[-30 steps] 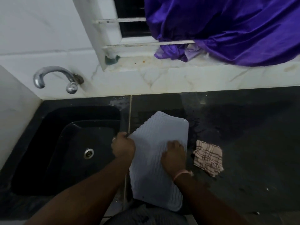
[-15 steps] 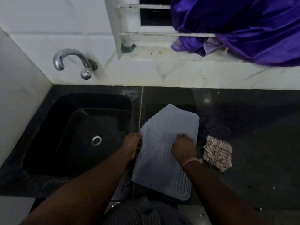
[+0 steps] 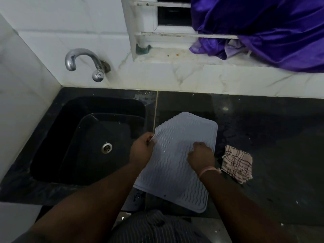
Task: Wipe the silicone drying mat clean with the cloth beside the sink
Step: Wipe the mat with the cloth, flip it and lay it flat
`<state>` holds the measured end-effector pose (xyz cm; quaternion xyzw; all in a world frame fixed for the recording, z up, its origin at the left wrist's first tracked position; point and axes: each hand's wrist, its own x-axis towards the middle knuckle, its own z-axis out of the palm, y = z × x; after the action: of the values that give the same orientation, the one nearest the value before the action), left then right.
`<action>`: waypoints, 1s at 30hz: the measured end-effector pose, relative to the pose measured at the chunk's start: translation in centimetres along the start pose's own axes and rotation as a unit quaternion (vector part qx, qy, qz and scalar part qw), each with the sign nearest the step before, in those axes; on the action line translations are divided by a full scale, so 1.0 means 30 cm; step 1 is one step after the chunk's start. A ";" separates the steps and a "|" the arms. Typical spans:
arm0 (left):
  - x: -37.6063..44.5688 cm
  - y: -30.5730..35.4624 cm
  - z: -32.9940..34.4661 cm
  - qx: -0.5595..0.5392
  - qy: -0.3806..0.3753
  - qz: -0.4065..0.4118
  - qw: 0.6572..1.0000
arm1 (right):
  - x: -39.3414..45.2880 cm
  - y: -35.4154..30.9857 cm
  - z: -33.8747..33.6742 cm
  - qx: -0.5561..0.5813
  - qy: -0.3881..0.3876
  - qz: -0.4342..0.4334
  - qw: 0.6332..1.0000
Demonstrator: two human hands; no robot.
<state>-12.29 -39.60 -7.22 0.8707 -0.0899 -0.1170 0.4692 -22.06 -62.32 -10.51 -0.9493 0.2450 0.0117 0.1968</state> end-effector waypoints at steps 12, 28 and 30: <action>0.170 0.061 0.012 -0.058 -0.043 -0.140 0.987 | 0.008 0.009 -0.014 -0.020 -0.027 -0.016 0.999; 0.130 -0.053 -0.019 0.088 0.025 -0.270 0.959 | 0.030 -0.013 -0.101 0.215 -0.022 0.255 0.942; 0.128 -0.071 -0.027 0.045 0.045 -0.289 0.955 | 0.053 -0.048 -0.128 0.276 -0.027 0.226 0.934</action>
<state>-8.27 -38.82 -9.03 0.8839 0.1818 -0.2038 0.3795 -20.28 -63.36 -6.63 -0.7762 0.4415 0.0131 0.4499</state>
